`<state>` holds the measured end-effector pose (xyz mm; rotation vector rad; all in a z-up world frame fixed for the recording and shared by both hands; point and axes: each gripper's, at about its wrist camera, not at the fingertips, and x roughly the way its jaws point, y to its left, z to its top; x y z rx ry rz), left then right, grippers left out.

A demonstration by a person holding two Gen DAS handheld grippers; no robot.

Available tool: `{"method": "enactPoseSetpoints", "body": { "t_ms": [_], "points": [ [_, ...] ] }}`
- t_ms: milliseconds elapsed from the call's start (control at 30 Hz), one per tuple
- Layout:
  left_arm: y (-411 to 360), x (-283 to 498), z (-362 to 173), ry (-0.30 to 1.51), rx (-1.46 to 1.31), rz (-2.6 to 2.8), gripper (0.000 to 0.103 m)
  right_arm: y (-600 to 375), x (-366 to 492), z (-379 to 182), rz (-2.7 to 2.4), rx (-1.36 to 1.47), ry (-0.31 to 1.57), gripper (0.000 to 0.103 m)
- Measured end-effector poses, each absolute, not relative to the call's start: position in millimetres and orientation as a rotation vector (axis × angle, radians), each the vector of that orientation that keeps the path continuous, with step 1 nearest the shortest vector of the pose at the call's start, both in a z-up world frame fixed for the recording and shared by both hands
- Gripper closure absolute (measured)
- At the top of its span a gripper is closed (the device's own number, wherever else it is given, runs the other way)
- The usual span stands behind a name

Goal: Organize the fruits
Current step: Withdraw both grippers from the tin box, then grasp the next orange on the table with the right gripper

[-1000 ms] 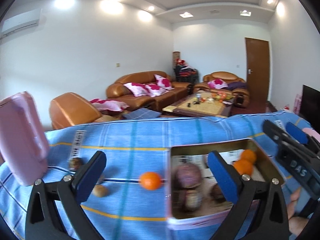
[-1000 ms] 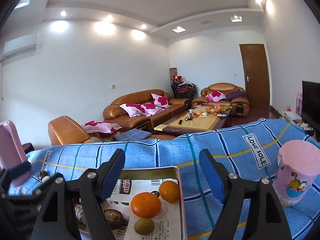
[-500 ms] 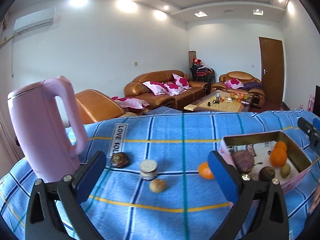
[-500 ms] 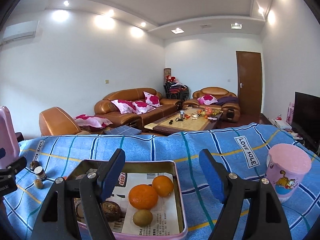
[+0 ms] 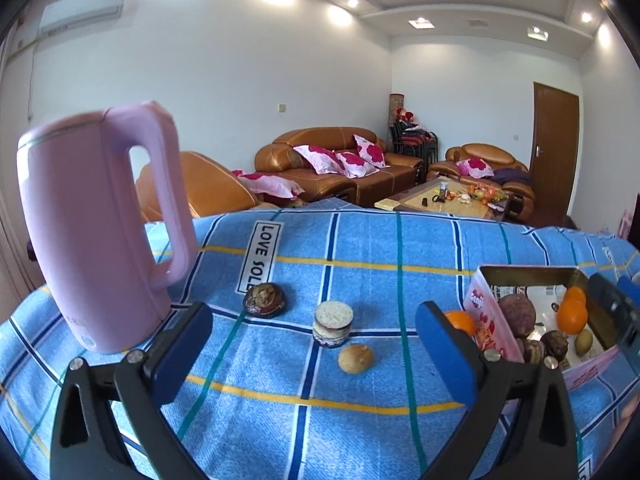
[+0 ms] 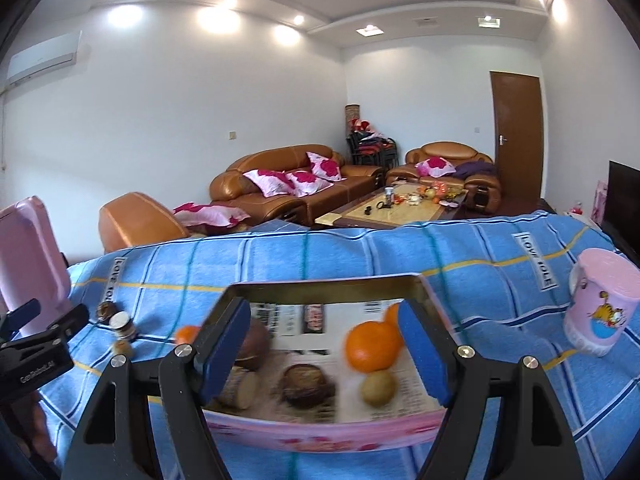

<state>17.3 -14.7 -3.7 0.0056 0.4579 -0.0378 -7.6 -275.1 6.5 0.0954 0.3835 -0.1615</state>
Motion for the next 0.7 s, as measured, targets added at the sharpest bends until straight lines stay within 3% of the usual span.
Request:
{"method": "enactPoseSetpoints", "body": {
  "t_ms": [433,667,700],
  "points": [
    [6,33,-2,0.48,0.054,0.062,0.0,-206,15,5,-0.049,0.051,0.399,0.025],
    [41,62,-13,0.624,0.058,0.229,0.0,-178,44,-1,0.023,-0.171,0.514,0.026],
    [45,64,-15,0.641,0.049,0.241,0.0,-176,51,-2,0.037,-0.203,0.541,0.033]
  ]
}}
